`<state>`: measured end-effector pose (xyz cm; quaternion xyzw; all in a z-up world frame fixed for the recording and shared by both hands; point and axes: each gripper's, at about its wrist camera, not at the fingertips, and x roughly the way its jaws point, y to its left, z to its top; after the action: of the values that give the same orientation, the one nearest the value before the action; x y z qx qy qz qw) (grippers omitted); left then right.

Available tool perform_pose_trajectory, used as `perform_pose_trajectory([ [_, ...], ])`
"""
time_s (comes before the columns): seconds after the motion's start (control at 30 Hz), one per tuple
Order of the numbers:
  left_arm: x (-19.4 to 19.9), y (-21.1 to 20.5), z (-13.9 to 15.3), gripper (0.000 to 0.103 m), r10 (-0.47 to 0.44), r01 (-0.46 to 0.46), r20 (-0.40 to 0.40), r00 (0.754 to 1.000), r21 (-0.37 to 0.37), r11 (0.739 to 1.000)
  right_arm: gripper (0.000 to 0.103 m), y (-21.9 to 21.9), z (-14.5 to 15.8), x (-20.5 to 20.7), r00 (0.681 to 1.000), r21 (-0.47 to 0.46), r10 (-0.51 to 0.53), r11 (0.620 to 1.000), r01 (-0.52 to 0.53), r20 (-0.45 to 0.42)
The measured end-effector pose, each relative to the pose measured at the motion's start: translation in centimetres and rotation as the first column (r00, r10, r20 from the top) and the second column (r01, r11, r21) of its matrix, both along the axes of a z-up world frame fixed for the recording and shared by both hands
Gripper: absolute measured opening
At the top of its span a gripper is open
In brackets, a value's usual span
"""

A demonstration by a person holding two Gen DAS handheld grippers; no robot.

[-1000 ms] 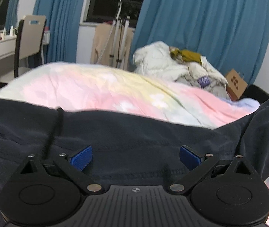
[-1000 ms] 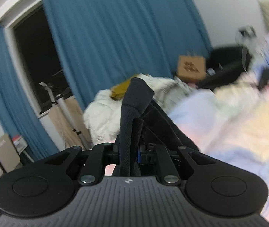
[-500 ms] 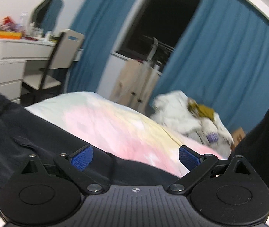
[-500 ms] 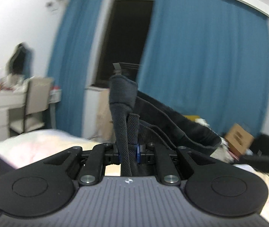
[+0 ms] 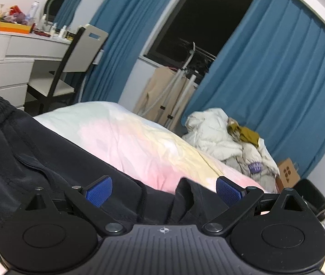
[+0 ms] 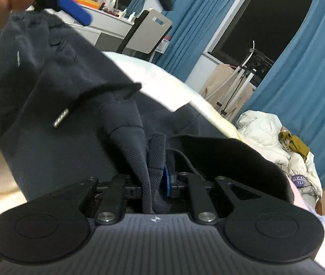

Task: Fold clothes

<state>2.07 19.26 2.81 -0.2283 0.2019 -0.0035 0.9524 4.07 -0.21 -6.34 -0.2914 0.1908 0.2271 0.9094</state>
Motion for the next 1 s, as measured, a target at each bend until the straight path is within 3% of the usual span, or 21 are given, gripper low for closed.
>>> perform_pose_trajectory([
  [0.2,1.1,-0.9,-1.5,0.099,-0.033,0.033,-0.047,0.998,-0.001,0.999,0.015,-2.3,0.9,-0.6,1.0,0.09,0.028,0.996,-0.027,-0.011],
  [0.4,1.1,-0.8,-1.3,0.099,-0.017,0.017,-0.023,1.0,-0.007,1.0,0.014,-4.8,4.1,-3.0,0.995,0.244,0.099,0.965,-0.101,0.02],
  [0.47,1.1,-0.9,-1.3,0.099,-0.013,0.013,-0.019,1.0,0.002,1.0,0.014,-4.8,3.5,-3.3,0.989,0.253,0.146,0.958,-0.133,-0.035],
  [0.57,1.5,-1.2,-1.6,0.099,-0.018,0.019,-0.04,0.999,0.016,1.0,0.015,-4.2,0.8,-3.8,0.985,0.187,0.16,0.971,-0.147,-0.058],
  [0.63,1.6,-1.7,-1.9,0.099,-0.029,0.03,-0.049,0.998,0.035,0.999,0.016,-4.5,0.2,-3.7,0.984,0.206,0.162,0.968,-0.144,-0.073],
  [0.7,1.6,-2.1,-2.0,0.099,-0.049,0.051,-0.045,0.998,0.048,0.998,0.019,-4.7,0.8,-3.9,0.984,0.211,0.167,0.966,-0.15,-0.065],
  [0.87,1.8,-3.7,-2.2,0.099,-0.104,0.107,-0.037,0.994,0.098,0.989,0.041,-5.9,3.5,-3.9,0.966,0.215,0.242,0.952,-0.218,-0.094],
  [1.0,1.9,-4.5,-2.5,0.099,-0.129,0.134,-0.048,0.99,0.107,0.985,0.046,-8.2,5.6,-6.0,0.946,0.225,0.302,0.936,-0.27,-0.121],
])
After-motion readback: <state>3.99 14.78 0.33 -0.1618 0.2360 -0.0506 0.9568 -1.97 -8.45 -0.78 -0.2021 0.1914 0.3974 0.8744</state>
